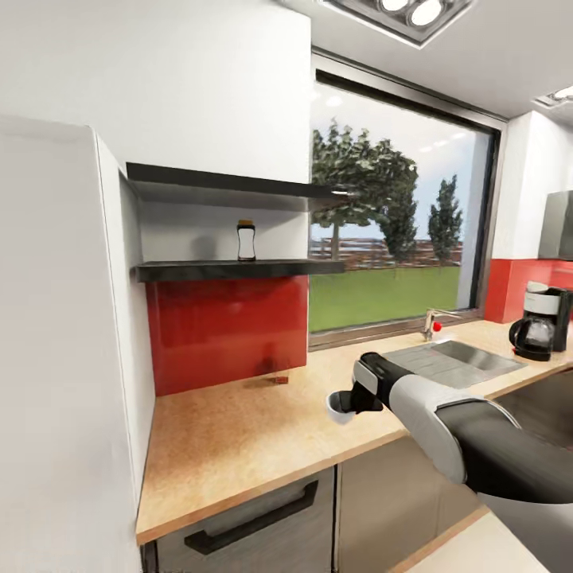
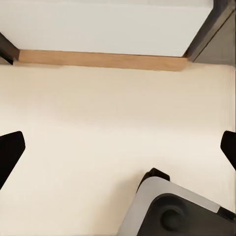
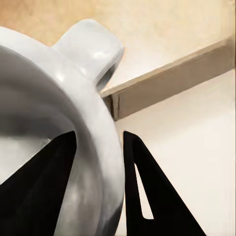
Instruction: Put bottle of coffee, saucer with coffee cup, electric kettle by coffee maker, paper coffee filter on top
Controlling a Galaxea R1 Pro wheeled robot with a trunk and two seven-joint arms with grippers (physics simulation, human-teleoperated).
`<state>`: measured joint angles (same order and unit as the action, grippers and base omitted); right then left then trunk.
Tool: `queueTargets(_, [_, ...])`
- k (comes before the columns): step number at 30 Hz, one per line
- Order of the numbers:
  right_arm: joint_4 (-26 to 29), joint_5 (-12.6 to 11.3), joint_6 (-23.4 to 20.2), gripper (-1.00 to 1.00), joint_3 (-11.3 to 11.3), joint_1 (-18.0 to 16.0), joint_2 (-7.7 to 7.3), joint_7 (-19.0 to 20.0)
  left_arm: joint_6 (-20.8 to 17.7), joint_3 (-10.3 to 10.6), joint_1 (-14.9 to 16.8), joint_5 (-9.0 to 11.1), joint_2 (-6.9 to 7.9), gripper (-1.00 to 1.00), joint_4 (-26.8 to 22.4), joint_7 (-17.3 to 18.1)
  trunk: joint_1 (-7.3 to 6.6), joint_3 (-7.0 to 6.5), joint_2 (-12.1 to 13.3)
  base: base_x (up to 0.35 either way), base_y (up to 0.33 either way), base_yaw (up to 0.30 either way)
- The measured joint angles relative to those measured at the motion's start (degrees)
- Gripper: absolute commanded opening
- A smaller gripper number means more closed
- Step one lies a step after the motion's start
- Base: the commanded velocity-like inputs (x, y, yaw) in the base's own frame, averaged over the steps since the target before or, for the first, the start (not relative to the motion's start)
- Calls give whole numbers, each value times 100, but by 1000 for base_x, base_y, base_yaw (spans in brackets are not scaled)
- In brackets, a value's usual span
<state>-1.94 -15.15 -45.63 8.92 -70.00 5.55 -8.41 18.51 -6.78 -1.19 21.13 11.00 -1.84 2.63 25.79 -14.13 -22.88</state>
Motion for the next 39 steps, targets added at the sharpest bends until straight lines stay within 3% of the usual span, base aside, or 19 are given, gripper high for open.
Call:
queueTargets(5, [0,-3,15,-100,-2,68,-194,11,-6,1,0,-1,-2,100,0,0,0,0,0,-297,-140,-300])
queueTargets(9, [0,-8,54,-100,-11,100,-266,17,-7,2,1,0,-2,100,0,0,0,0,0,-256,-127,-300])
queueTargets(20, [-1,4,281,-100,0,490,-910,162,4,1,0,-1,-11,100,-8,0,-3,1,-1,-18,-9,-299])
queueTargets(22, [-2,11,367,-100,9,645,-1060,254,7,8,-1,-1,-47,100,-9,0,-3,1,0,0,0,-285])
queueTargets(27, [-2,16,626,-100,3,1022,-1226,337,13,18,0,-6,-124,100,-9,0,-3,1,0,0,0,-273])
queueTargets(29, [-3,40,880,-100,23,1373,-1348,346,17,19,-5,-8,-167,100,-10,0,-4,1,-2,0,0,-230])
queueTargets(36, [-6,45,1678,-100,5,2282,-1404,339,295,13,-6,-3,-195,100,-15,-19,-4,6,-1,0,0,-77])
queueTargets(39, [-6,268,2035,-100,10,2714,-1393,336,372,11,-5,-1,-200,100,-15,-31,-4,6,-1,0,0,-11])
